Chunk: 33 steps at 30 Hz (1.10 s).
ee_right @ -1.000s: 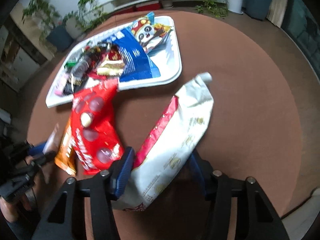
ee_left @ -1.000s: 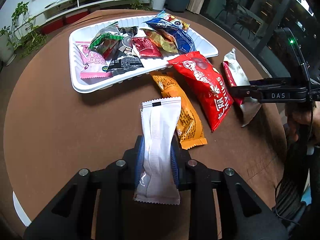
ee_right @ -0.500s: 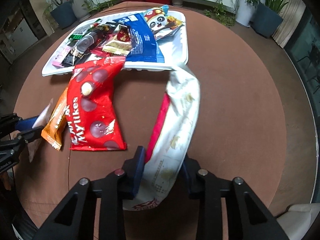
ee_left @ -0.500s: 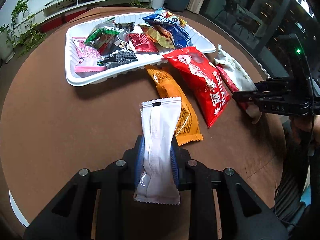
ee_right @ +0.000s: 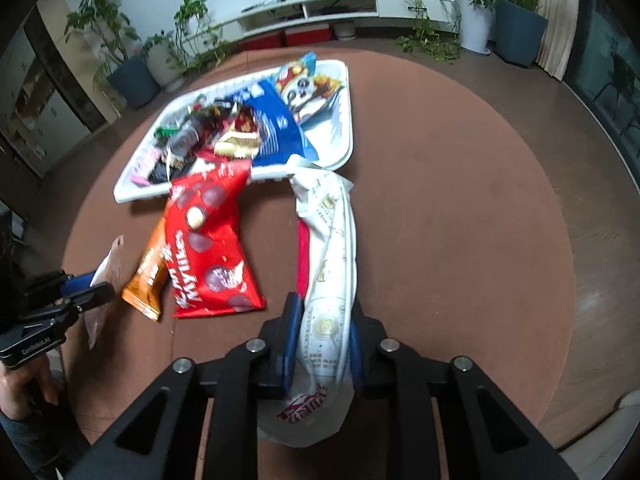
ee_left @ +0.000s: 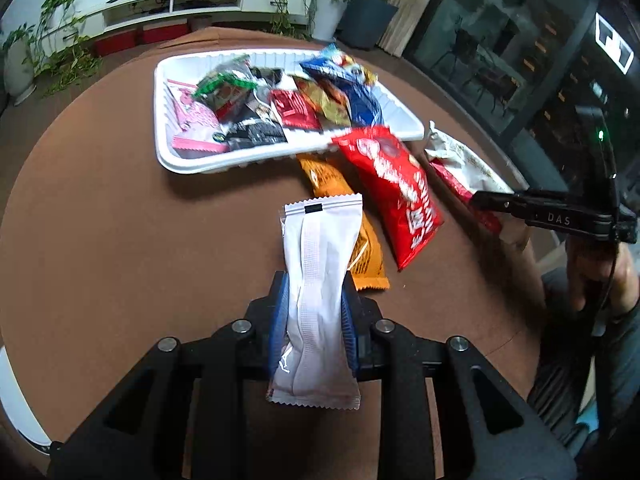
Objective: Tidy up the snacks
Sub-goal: 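Lift both packets and carry them over the white tray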
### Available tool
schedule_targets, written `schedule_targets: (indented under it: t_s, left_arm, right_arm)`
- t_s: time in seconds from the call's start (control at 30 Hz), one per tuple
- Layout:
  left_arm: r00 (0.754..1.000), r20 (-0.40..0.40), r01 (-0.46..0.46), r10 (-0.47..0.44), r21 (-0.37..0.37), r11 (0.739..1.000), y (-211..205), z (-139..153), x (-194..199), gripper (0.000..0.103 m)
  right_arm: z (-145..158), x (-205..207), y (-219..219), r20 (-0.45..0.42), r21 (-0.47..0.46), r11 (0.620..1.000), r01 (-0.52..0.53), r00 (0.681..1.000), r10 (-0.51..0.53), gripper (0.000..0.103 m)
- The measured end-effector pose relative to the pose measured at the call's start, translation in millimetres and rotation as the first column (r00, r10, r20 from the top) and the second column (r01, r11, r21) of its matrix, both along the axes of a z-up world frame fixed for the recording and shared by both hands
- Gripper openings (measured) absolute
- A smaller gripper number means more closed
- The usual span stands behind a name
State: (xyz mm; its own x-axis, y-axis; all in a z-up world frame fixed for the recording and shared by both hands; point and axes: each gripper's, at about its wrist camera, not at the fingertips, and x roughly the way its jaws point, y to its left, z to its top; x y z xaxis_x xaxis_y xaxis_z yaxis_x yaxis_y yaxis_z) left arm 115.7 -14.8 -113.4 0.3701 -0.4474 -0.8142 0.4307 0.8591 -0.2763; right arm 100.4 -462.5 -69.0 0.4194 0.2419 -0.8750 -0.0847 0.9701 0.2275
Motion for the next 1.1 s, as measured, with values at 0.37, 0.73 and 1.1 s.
schedule_targets:
  t_s: [0.37, 0.73, 1.1]
  left_arm:
    - [0.994, 0.033, -0.096, 0.100, -0.123, 0.988, 41.7, 35.4, 17.7, 0.022]
    - [0.969, 0.104, -0.199, 0.222, -0.200, 0.960, 86.4, 90.5, 60.0, 0.022]
    - [0.966, 0.167, -0.167, 0.197, -0.177, 0.970, 47.3, 128.1, 119.5, 0.022]
  right_arm:
    - [24.9, 17.3, -42.0, 0.038, 0.104, 0.991, 0.087, 0.995, -0.091, 0.023]
    - [93.0, 66.8, -78.7, 0.177, 0.155, 0.975, 0.161, 0.966, -0.188, 0.023]
    - [135.5, 135.9, 45.6, 0.262, 0.225, 0.970, -0.094, 0.964, 0.033, 0.023]
